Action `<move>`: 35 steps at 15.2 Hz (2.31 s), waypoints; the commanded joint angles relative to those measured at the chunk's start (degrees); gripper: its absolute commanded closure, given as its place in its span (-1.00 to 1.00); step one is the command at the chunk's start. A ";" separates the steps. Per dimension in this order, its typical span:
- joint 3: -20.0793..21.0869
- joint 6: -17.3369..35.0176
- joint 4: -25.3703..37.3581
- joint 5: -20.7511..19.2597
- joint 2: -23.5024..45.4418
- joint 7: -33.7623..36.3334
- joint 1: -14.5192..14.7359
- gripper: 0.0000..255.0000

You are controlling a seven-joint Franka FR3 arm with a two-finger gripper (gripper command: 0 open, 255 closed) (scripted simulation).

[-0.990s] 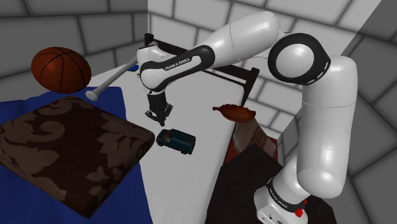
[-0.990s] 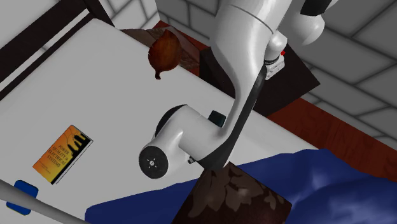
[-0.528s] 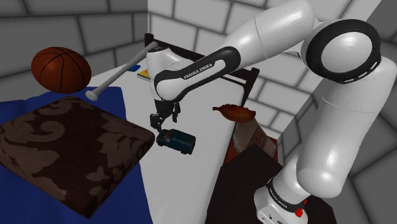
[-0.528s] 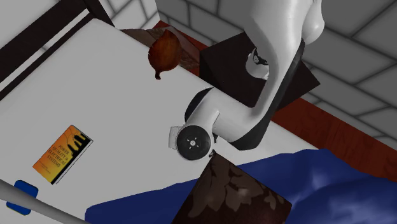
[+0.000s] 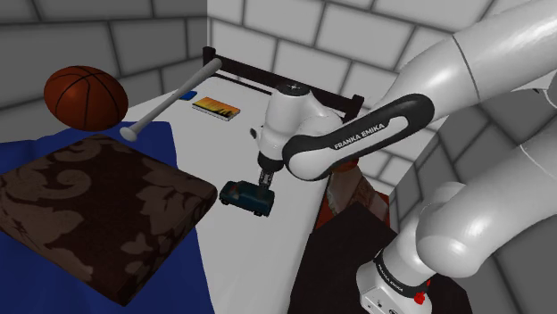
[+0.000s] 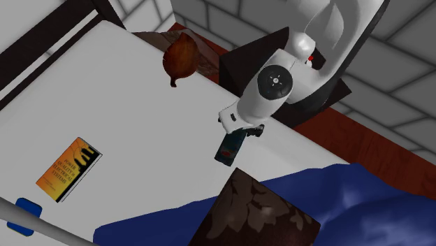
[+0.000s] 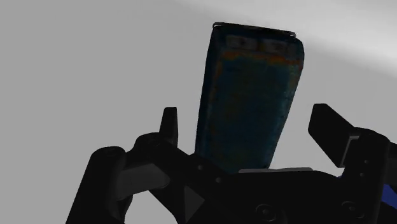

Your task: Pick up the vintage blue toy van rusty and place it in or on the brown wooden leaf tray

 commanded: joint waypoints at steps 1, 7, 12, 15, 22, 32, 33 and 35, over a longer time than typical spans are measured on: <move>-2.73 5.26 -8.19 2.69 -7.02 -11.70 2.01 -1.00; -8.80 13.85 -16.22 3.87 -10.34 -24.55 5.08 -1.00; -8.11 19.24 -16.05 2.82 -4.79 -23.83 4.03 -1.00; -8.11 19.24 -16.05 2.82 -4.79 -23.83 4.03 -1.00; -8.11 19.23 -16.06 2.82 -4.80 -23.83 4.04 1.00; -8.59 15.70 -15.58 3.46 -7.85 -24.38 4.62 1.00; -8.72 14.54 -15.38 3.63 -8.82 -24.53 4.77 1.00; -8.96 12.22 -14.93 3.89 -10.69 -24.78 5.03 1.00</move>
